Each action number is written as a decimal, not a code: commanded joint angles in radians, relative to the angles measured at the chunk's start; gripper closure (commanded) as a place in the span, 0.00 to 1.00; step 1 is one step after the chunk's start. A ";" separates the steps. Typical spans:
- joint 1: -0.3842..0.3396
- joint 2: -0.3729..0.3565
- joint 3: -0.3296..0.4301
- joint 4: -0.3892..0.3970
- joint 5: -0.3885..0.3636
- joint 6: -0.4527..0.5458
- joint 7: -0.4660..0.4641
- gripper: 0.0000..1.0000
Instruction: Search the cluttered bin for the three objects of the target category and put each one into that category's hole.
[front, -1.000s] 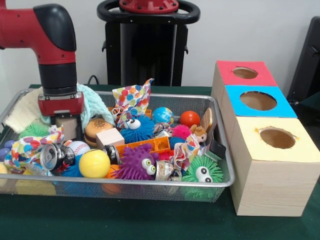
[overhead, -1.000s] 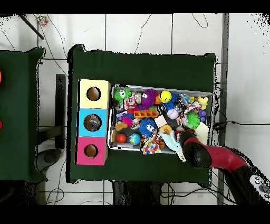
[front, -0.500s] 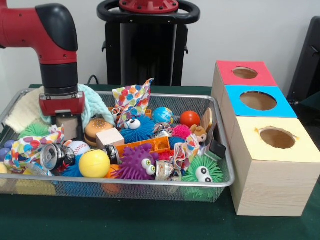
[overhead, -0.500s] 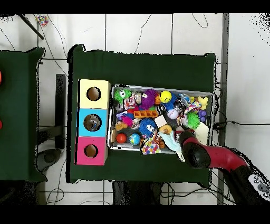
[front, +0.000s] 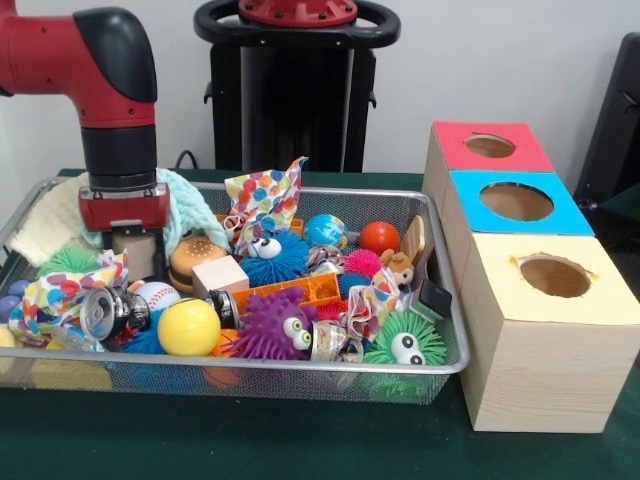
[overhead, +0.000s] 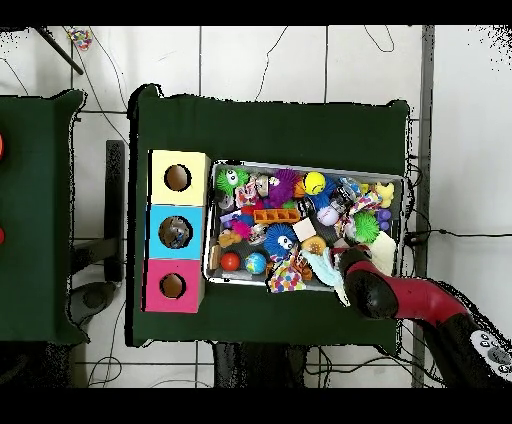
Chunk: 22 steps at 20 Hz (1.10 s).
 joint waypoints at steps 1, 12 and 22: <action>0.002 0.033 -0.097 0.042 -0.073 0.090 0.022 0.00; -0.001 0.034 -0.083 0.036 -0.068 0.102 0.008 0.00; 0.013 -0.017 -0.077 0.076 -0.042 0.119 0.024 0.00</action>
